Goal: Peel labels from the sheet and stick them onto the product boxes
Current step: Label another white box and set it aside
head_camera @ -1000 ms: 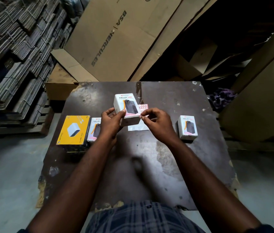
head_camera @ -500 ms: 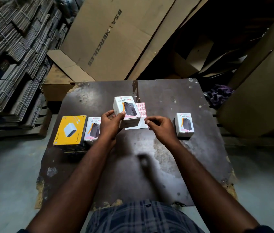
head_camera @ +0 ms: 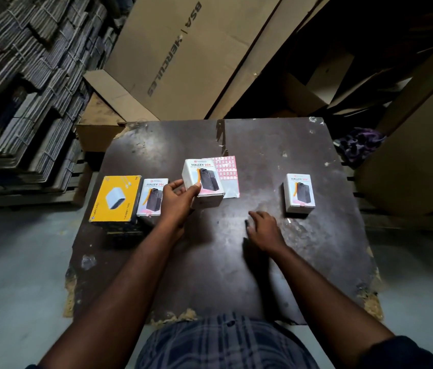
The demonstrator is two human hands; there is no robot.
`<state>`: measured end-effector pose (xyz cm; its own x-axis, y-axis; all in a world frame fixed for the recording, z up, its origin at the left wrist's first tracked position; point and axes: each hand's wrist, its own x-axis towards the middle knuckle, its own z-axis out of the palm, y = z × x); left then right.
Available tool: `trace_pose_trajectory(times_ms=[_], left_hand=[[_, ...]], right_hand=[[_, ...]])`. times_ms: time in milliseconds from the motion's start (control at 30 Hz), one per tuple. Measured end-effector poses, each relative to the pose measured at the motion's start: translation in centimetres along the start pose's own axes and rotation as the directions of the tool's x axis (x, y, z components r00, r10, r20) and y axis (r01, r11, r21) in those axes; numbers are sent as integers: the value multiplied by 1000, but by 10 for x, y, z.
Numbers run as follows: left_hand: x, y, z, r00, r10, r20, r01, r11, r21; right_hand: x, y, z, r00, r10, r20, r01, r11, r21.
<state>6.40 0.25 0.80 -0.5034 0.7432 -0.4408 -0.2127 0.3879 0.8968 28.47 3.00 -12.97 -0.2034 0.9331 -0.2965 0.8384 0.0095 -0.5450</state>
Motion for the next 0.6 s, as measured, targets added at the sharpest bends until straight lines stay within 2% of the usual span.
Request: trace_pose_trajectory(times_ms=[67,133,267,367,500,600], left_hand=[[2,-7,-1,1000,9,0,-9,999,46],[8,-15,-2,1000,16,-4,-16,996,87],[10,-31,-2,999,38,7,-39,980,194],[8,-45,1,998,48,36,-56,965,256],[6,-61,4,995,3,99,-30,962,272],[6,-67,4,993,-22,117,-9,965,264]], right_hand=[[-3,5,9,990,58,126,-32,979,-201],[-9,10,17,977,103,187,-39,948,-317],[-13,15,23,977,89,196,-19,942,-335],[-15,15,20,987,65,147,-19,956,-292],[-13,21,17,996,82,-36,-83,996,-40],[-10,23,14,990,122,-77,-114,989,94]])
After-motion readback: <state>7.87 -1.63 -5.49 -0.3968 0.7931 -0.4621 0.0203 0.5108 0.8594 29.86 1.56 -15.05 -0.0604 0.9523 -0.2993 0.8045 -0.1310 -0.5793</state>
